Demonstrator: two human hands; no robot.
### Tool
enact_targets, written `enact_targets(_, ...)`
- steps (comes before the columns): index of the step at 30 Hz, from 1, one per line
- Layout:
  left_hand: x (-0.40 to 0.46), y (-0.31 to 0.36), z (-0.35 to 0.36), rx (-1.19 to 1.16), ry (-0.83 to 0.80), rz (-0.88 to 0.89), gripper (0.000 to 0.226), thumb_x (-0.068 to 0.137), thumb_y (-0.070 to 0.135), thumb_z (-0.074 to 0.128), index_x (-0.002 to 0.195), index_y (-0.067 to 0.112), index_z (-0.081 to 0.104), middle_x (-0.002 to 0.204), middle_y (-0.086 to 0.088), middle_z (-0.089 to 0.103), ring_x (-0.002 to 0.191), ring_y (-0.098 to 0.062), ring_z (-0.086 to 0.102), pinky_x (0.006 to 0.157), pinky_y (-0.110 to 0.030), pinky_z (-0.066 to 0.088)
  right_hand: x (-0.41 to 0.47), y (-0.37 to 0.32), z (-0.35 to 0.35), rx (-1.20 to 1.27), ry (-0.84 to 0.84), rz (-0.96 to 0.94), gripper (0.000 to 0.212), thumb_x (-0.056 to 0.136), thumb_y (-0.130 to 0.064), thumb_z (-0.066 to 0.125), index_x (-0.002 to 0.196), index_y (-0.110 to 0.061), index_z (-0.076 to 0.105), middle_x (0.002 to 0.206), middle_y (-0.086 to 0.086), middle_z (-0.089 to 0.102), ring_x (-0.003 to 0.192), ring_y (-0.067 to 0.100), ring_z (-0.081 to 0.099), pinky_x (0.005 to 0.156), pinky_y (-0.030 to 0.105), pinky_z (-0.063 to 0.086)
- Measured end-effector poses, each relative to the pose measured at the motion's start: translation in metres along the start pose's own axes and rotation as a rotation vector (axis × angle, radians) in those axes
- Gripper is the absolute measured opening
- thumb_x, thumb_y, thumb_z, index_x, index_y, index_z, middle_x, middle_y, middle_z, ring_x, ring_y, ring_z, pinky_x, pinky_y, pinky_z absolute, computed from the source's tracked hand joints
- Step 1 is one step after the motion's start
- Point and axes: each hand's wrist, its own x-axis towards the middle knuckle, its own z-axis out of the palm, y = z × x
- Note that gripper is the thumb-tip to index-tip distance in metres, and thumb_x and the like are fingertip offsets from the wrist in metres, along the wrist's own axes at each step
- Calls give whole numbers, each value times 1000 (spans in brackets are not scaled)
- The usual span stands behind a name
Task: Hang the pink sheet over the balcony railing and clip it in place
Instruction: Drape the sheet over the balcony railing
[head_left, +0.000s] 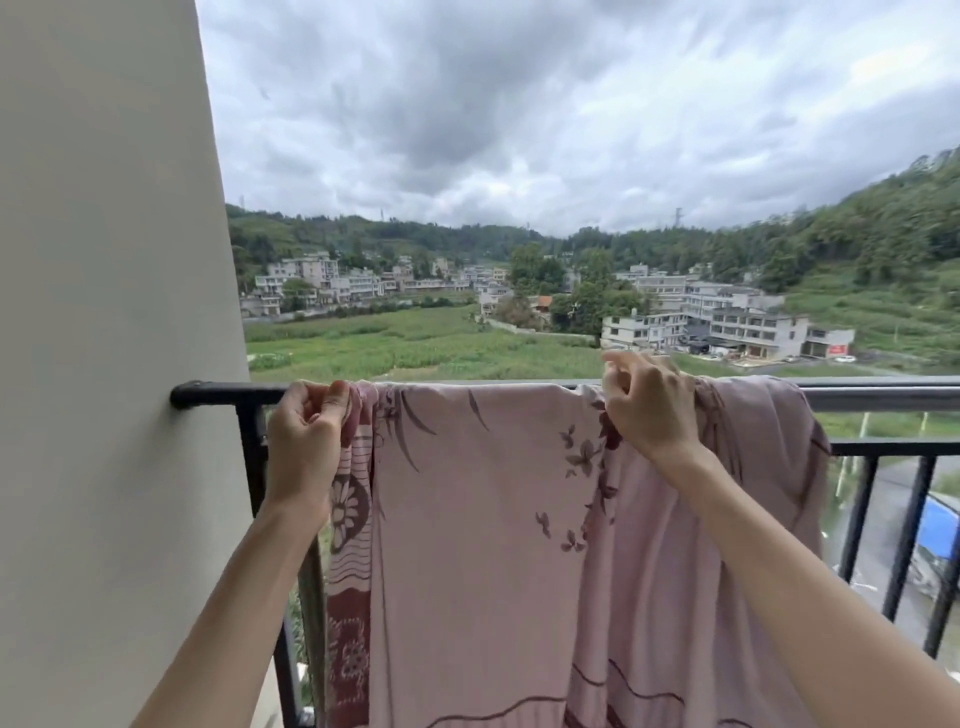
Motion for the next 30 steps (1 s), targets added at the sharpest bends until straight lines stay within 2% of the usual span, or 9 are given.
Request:
enact_targets(3, -9, 2, 14, 21, -30, 17, 27, 93, 21, 54, 66, 19, 51, 62, -2, 52, 49, -7, 47, 47, -17, 42, -20, -42, 18, -56, -123, -291, 55, 91, -52, 44, 132, -16, 50, 131, 2, 55, 125, 23, 43, 107, 44, 16)
enact_targets(7, -13, 2, 13, 11, -51, 14, 27, 94, 19, 53, 67, 19, 52, 61, -2, 53, 53, -11, 48, 52, -20, 42, -24, -68, 43, -89, -154, -441, 29, 95, -40, 44, 111, -26, 64, 117, -6, 65, 110, 20, 55, 86, 31, 21)
enact_targets(10, -13, 3, 3, 13, -55, 14, 25, 94, 21, 53, 70, 17, 53, 66, -8, 56, 64, -17, 54, 56, -16, 47, -15, -54, 39, 84, -143, -348, 22, 92, -33, 53, 98, -26, 72, 95, 2, 73, 90, 26, 65, 71, 29, 37)
enact_targets(12, -12, 6, -1, -14, -40, -32, 24, 94, 23, 53, 70, 17, 54, 70, -9, 57, 68, -23, 54, 64, -32, 48, -8, -30, 27, 40, -96, -252, 21, 92, -27, 53, 99, -21, 72, 88, 8, 74, 84, 30, 65, 65, 30, 41)
enact_targets(19, -6, 14, 3, -145, 116, -123, 28, 92, 20, 54, 65, 19, 49, 67, -3, 50, 64, -18, 45, 61, -33, 39, 22, 21, -16, -11, 117, 274, 29, 89, -2, 43, 108, -3, 65, 108, 25, 66, 101, 39, 60, 82, 37, 43)
enact_targets(21, -10, 12, 5, -114, 57, -117, 25, 92, 19, 55, 67, 17, 53, 68, -3, 54, 67, -19, 50, 64, -34, 42, 14, 0, -5, 7, 87, 164, 40, 88, -5, 44, 126, -7, 55, 123, 18, 61, 117, 32, 53, 107, 39, 29)
enact_targets(24, -19, 9, 10, -73, 7, -110, 20, 92, 20, 56, 72, 16, 57, 72, -4, 59, 71, -19, 55, 72, -38, 46, -8, -36, 14, 32, -53, -223, 49, 93, -31, 48, 138, -12, 41, 140, 6, 49, 132, 20, 39, 116, 42, 7)
enact_targets(27, -24, 11, 16, -86, 6, -84, 23, 93, 15, 54, 70, 15, 56, 62, 3, 58, 61, -11, 53, 65, -28, 44, -21, -63, 35, -29, -273, -418, 55, 91, -50, 47, 138, -21, 43, 140, -1, 48, 131, 18, 40, 112, 42, 18)
enact_targets(30, -25, 10, 15, -98, 9, -82, 24, 93, 14, 54, 69, 15, 56, 57, 3, 55, 56, -11, 49, 60, -26, 41, -21, -62, 43, 66, -223, -385, 34, 92, -38, 50, 123, -26, 60, 123, -4, 63, 117, 18, 53, 97, 32, 31)
